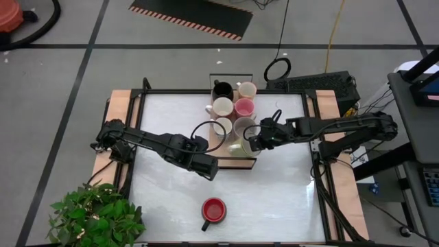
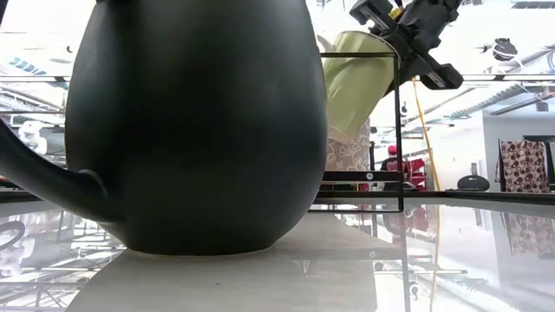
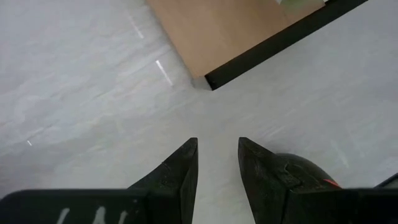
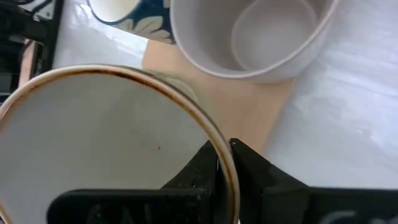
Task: Place coffee mugs
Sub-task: Put the green mug on the shelf
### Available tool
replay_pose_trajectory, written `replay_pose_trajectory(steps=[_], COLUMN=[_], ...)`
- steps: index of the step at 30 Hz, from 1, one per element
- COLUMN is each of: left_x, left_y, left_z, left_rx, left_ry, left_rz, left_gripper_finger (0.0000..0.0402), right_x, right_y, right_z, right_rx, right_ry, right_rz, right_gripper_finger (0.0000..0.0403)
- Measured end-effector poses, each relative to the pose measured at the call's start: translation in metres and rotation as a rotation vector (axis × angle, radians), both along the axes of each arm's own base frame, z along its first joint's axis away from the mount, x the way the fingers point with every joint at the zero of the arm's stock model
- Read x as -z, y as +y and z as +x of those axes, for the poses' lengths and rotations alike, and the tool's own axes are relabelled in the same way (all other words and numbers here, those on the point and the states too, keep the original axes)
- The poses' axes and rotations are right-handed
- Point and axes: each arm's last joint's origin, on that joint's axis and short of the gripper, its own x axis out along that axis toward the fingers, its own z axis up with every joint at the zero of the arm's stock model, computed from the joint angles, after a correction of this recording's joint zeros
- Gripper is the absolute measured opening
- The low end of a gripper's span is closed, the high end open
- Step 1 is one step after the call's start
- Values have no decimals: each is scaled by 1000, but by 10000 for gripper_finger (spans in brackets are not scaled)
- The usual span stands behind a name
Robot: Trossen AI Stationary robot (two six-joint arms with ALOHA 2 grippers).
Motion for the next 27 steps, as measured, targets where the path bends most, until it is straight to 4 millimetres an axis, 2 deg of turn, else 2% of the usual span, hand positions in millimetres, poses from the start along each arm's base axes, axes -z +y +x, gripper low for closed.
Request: replay_pose_trajectory(steps=[22, 27], left_x=[0, 0], left_y=[0, 0], left_z=[0, 0], left_rx=[31, 39], left_ry=[5, 6], left_rz=[3, 5], left_gripper_finger=[118, 118], right_x=[23, 22], right_y=[0, 0], right_z=[9, 10], right_rx=[73, 82], right_ry=[132, 121], right_rz=[44, 48], right_gripper_finger=[21, 49])
